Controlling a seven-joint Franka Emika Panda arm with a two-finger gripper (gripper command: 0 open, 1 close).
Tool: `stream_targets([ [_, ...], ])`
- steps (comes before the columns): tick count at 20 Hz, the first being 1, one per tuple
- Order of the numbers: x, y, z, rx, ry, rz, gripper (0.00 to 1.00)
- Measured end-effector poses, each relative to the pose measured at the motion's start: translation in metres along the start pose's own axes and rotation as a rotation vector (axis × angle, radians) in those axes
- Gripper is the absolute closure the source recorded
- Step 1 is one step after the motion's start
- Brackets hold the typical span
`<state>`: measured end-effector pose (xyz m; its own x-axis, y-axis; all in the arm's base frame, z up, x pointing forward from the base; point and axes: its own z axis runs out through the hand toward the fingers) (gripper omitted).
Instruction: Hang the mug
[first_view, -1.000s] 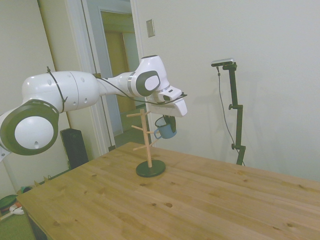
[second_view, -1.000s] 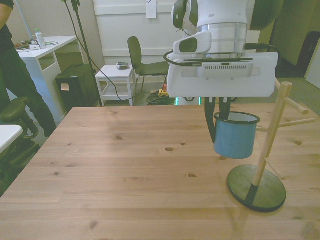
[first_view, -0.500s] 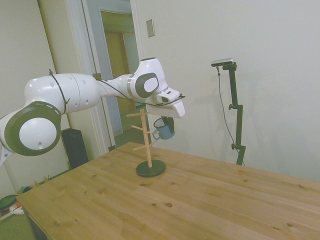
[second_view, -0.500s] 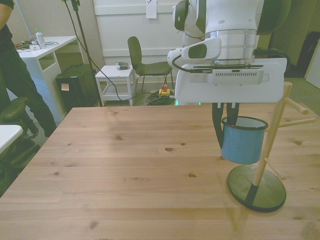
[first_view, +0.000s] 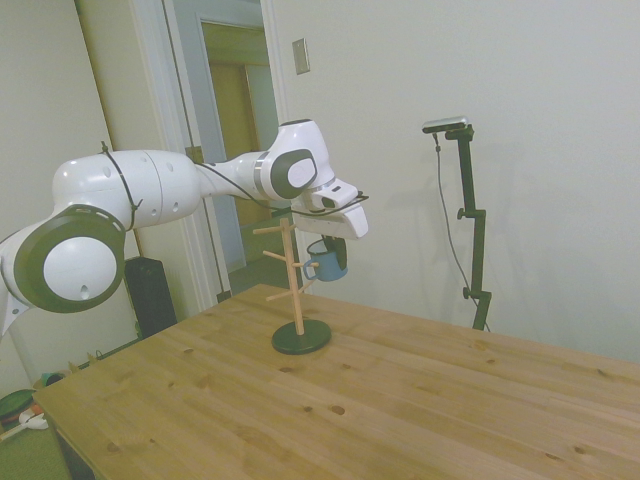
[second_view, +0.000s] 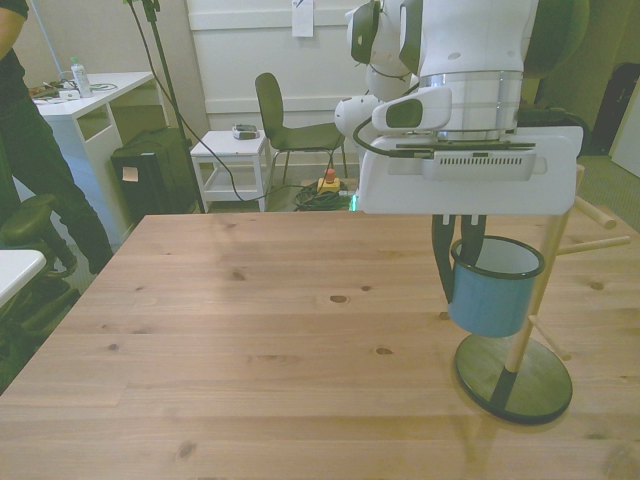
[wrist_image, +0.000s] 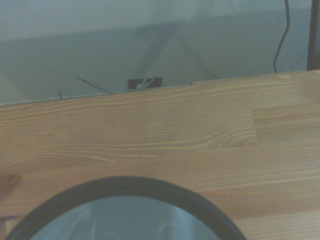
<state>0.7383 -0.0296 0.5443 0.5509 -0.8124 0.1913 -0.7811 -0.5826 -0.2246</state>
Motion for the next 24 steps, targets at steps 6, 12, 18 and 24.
stream_targets([
  [6,0.002,-0.001,-0.005,0.006,0.005,0.001,0.00],
  [12,0.003,0.000,-0.008,0.010,0.010,0.004,0.00],
  [18,0.015,0.016,-0.027,0.019,0.031,0.031,0.00],
  [24,0.035,0.086,-0.052,0.027,0.021,0.074,0.00],
])
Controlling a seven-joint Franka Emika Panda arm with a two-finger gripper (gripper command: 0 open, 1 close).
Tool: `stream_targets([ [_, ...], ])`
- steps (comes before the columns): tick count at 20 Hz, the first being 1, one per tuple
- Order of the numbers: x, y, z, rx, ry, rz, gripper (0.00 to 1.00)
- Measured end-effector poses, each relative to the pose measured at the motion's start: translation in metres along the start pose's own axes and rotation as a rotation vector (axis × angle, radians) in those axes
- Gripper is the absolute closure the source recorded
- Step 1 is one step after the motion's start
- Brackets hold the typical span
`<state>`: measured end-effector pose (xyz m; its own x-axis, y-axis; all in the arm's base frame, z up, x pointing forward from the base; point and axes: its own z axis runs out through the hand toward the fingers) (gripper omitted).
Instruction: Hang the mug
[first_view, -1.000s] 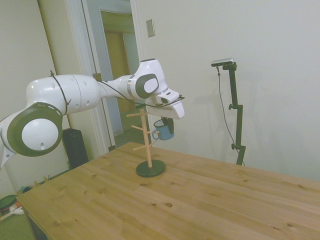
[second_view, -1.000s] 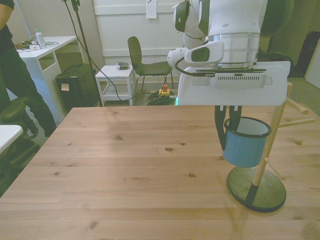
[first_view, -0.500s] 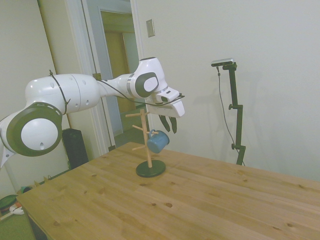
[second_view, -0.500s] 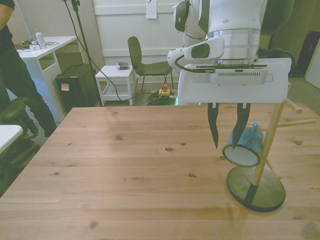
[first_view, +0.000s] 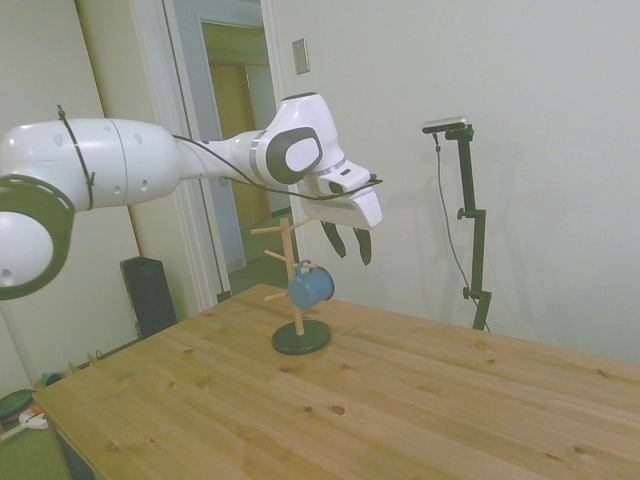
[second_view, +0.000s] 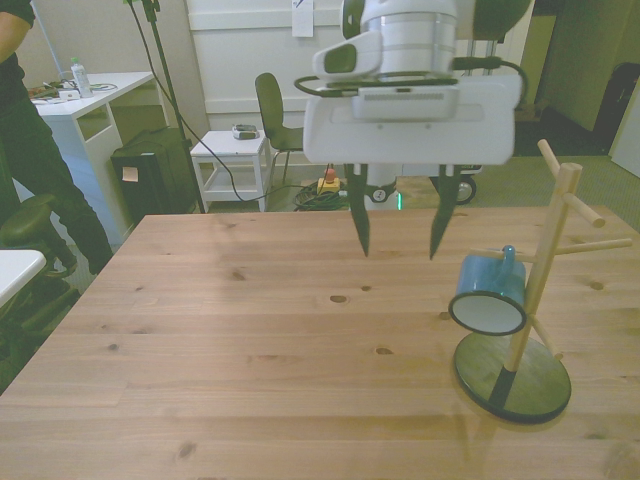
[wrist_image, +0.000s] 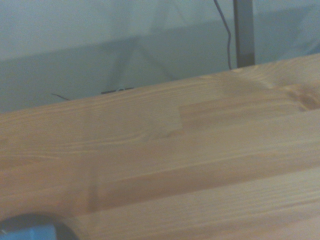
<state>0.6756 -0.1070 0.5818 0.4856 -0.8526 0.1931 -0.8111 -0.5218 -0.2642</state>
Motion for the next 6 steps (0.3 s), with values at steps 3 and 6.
stream_targets([
  [3,0.003,0.038,0.006,0.004,-0.034,-0.024,0.00],
  [6,-0.007,0.072,0.028,-0.005,-0.085,-0.069,0.00],
])
